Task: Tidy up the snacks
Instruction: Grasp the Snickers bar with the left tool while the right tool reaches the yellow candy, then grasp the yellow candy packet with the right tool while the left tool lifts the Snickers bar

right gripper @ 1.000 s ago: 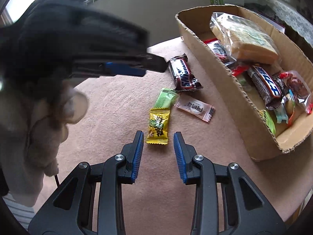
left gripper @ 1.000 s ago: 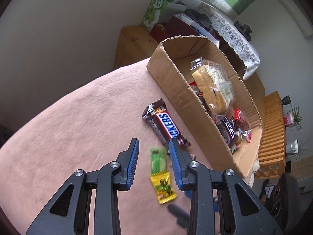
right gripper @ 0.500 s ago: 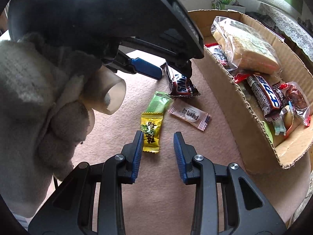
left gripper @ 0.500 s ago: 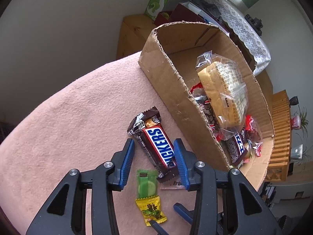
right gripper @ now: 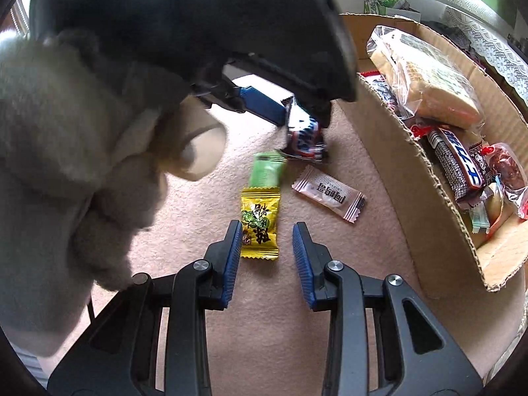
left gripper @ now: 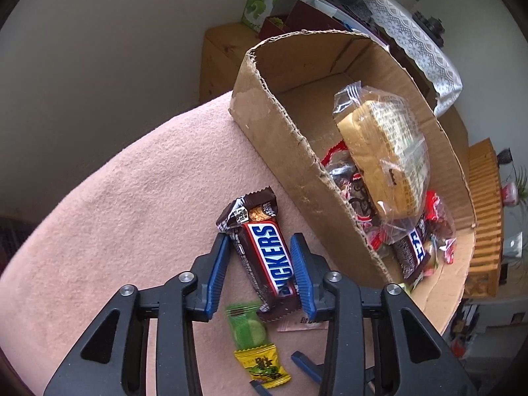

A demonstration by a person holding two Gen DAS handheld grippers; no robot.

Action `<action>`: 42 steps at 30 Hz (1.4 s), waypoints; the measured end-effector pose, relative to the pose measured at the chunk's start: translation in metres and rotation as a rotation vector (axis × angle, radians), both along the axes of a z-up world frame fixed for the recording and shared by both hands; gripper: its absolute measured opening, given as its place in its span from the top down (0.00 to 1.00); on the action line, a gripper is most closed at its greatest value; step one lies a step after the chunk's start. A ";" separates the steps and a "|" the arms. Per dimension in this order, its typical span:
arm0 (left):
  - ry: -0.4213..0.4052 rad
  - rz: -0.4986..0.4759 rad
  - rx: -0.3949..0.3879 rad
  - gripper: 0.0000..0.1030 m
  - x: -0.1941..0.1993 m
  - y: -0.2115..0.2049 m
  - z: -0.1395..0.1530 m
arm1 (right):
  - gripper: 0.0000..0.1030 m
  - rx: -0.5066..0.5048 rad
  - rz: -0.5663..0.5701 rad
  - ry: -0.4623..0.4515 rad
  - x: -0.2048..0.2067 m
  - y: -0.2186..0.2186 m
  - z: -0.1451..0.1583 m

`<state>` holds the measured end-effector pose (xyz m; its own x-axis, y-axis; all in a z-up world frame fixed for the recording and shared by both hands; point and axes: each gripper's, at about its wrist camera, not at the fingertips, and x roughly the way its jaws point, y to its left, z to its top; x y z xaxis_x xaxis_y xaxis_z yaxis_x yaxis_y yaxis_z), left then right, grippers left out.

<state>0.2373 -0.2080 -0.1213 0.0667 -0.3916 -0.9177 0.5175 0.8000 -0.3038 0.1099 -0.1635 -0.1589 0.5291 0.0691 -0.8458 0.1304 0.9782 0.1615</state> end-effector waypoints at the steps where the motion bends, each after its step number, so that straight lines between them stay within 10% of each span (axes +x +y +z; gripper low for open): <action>1: 0.004 0.001 -0.007 0.70 0.001 0.004 0.000 | 0.67 0.001 -0.001 0.000 0.000 0.000 0.000; 42: -0.003 0.247 -0.008 0.74 -0.058 0.124 -0.001 | 0.78 0.024 0.099 0.123 0.049 -0.008 0.010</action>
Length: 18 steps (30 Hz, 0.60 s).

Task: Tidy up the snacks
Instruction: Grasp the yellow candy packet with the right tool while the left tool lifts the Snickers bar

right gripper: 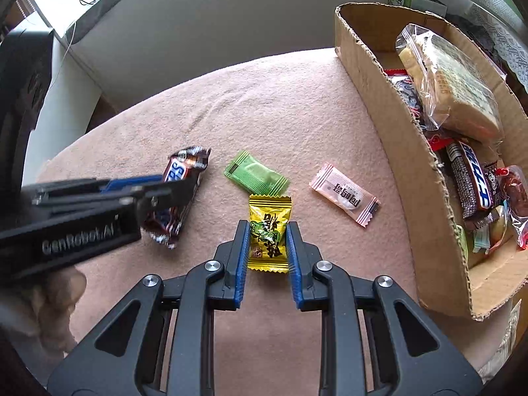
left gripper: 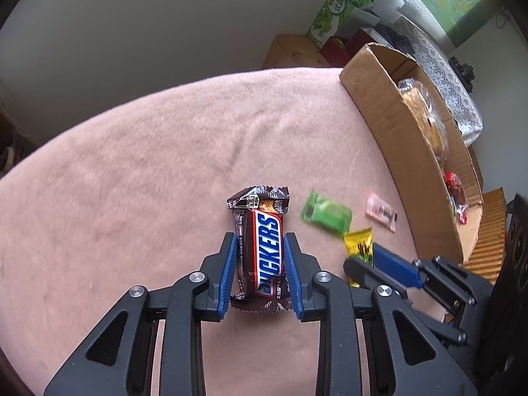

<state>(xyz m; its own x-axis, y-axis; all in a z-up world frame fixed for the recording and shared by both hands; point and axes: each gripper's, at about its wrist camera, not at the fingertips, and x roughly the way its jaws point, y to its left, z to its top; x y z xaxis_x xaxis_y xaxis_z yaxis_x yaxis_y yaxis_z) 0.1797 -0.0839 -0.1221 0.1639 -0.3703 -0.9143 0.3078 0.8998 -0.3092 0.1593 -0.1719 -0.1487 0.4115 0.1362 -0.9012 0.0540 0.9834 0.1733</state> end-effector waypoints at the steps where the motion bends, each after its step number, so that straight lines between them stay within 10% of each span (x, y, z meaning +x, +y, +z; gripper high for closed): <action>1: 0.003 0.004 -0.001 0.74 -0.002 0.001 0.000 | 0.78 -0.001 0.003 -0.002 0.001 -0.001 0.001; 18: -0.058 0.040 0.006 0.74 -0.017 0.005 0.026 | 0.78 0.033 0.031 -0.062 -0.033 -0.010 0.053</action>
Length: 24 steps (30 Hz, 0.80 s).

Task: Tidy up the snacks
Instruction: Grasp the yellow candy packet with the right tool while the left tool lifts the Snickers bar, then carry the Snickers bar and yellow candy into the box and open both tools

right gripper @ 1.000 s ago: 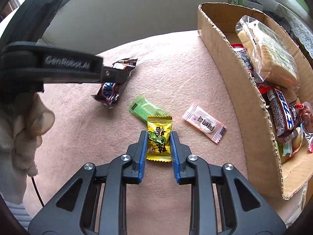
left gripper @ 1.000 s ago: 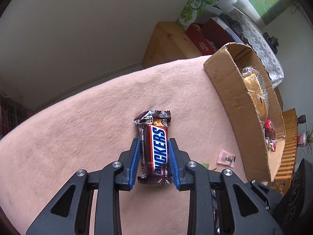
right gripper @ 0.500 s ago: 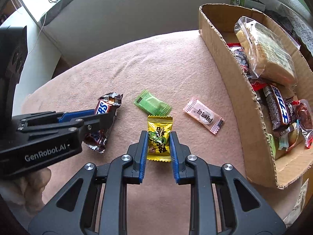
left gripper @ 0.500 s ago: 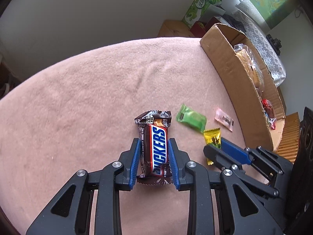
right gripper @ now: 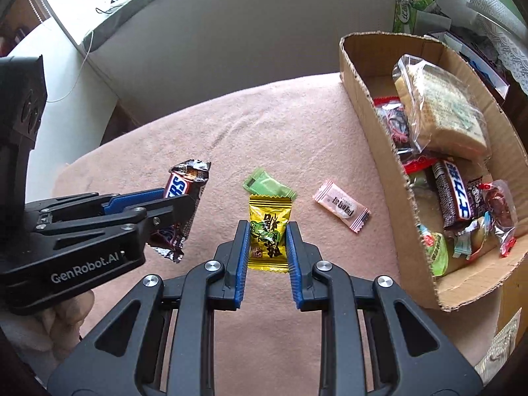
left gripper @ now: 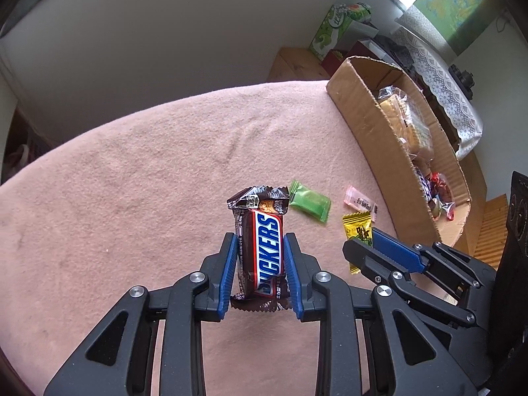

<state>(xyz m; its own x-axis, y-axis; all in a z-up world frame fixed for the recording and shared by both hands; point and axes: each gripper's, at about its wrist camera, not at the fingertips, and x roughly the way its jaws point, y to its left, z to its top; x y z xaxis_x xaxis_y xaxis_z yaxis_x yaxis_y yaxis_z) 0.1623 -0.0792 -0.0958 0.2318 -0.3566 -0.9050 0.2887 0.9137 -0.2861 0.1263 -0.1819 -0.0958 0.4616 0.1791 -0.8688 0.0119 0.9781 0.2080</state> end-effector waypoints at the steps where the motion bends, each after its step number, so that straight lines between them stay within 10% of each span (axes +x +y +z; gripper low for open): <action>1: -0.001 0.003 -0.004 0.74 0.000 0.000 0.002 | 0.78 0.000 0.002 -0.006 -0.002 0.000 0.006; 24: -0.041 -0.125 -0.085 0.74 0.005 -0.096 0.043 | 0.78 -0.006 -0.187 -0.097 -0.033 -0.102 0.056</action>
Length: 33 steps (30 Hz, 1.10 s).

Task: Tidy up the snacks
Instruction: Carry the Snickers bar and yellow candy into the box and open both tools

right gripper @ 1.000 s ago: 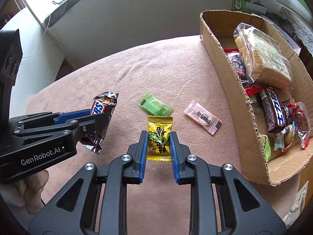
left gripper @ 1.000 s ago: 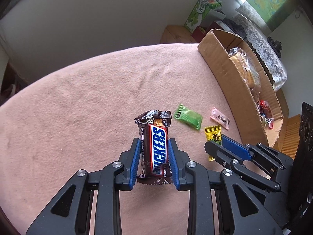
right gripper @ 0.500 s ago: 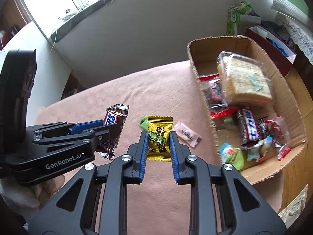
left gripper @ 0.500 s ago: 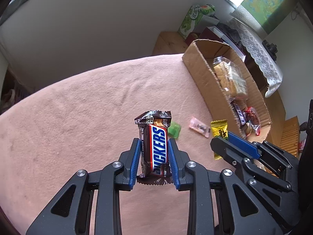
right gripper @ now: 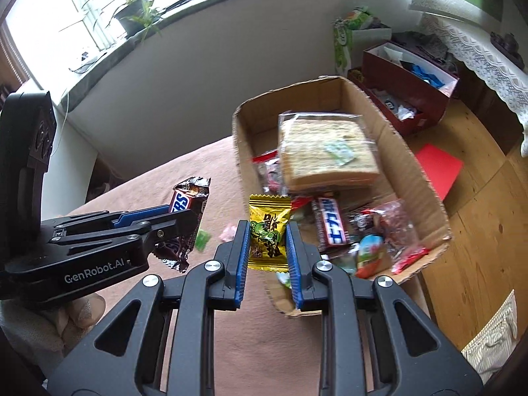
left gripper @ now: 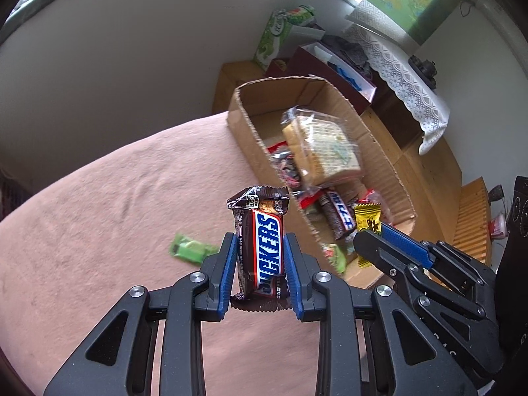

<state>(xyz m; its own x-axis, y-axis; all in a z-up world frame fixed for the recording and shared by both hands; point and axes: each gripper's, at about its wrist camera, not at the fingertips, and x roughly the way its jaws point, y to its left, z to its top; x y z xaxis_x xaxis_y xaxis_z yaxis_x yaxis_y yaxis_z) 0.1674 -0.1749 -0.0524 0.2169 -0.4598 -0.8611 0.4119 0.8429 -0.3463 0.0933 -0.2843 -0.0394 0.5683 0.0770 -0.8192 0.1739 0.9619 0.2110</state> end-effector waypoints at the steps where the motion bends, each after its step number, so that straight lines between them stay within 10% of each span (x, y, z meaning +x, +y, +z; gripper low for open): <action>1: 0.001 -0.006 -0.002 0.74 0.000 -0.004 0.001 | 0.78 -0.001 -0.008 -0.001 0.000 -0.004 0.001; 30: -0.031 -0.158 0.040 0.74 0.004 -0.097 0.006 | 0.77 -0.056 -0.118 0.033 0.010 -0.089 -0.010; 33: -0.029 -0.157 0.052 0.73 0.005 -0.098 0.006 | 0.58 -0.071 -0.130 0.033 0.010 -0.089 -0.010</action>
